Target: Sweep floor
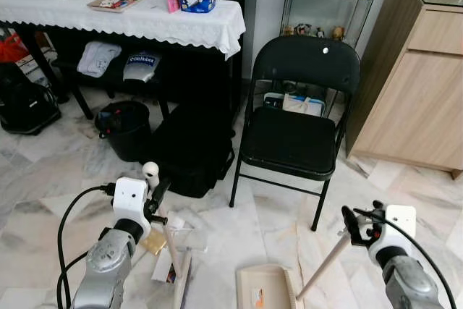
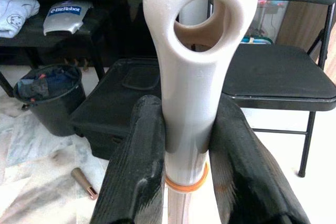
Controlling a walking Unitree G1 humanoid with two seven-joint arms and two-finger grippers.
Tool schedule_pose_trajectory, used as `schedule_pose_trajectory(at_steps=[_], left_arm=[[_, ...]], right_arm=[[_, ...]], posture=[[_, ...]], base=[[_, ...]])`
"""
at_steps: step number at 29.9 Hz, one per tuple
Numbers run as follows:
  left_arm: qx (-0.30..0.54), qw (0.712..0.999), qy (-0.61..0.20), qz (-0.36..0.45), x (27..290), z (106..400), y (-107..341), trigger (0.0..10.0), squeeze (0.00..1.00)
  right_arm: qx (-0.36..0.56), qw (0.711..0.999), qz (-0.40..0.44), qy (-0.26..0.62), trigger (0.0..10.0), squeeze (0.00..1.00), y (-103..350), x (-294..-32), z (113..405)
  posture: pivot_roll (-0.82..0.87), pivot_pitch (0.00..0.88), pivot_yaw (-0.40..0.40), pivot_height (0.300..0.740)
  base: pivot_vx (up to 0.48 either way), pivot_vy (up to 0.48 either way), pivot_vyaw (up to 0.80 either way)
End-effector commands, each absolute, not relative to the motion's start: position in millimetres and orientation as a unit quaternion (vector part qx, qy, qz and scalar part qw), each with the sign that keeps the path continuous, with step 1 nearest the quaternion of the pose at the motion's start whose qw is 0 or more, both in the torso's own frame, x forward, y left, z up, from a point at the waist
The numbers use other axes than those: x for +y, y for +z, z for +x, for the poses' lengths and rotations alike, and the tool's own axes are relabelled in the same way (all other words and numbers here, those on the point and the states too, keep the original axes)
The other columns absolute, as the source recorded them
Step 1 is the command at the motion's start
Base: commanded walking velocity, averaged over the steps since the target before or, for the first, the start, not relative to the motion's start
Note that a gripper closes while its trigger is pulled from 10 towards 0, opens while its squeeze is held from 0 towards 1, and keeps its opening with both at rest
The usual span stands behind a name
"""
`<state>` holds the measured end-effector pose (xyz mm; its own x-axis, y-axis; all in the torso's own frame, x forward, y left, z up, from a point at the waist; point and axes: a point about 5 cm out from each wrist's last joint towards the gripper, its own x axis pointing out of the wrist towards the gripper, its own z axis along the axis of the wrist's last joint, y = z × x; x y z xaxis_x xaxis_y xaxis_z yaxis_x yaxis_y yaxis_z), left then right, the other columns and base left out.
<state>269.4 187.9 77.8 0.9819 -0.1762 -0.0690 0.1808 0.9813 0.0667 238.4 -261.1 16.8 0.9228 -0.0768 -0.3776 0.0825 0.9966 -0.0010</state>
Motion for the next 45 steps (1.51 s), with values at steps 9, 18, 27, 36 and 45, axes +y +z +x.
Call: schedule_pose_trajectory(at_steps=[9,18,27,36,45], left_arm=[[0.027,0.995,-0.089,0.045,188,270,82,10.0,0.00],[0.026,0.995,-0.088,0.044,188,269,81,10.0,0.00],[0.025,0.995,-0.087,0.044,188,269,82,10.0,0.00],[0.025,0.995,-0.087,0.044,188,269,82,10.0,0.00],[0.025,0.995,-0.087,0.044,188,269,81,10.0,0.00]], right_arm=[[0.203,0.979,-0.006,-0.008,10.0,0.00,12,-256,238],[0.196,0.980,-0.020,0.027,10.0,0.00,13,-252,240],[0.177,0.982,-0.033,0.053,10.0,0.00,18,-248,243],[0.179,0.979,-0.044,0.086,10.0,0.00,18,-240,242],[0.179,0.978,-0.046,0.095,0.0,0.00,15,-237,242]], posture=[[0.01,0.000,0.001,0.740],[0.01,0.000,0.000,0.740],[0.01,0.000,0.001,0.740],[0.01,0.000,0.000,0.740],[0.01,0.000,-0.001,0.740]], base=[[0.000,0.000,0.00],[0.000,0.000,0.00],[0.000,0.000,0.00],[0.000,0.000,0.00],[0.000,0.000,0.00]])
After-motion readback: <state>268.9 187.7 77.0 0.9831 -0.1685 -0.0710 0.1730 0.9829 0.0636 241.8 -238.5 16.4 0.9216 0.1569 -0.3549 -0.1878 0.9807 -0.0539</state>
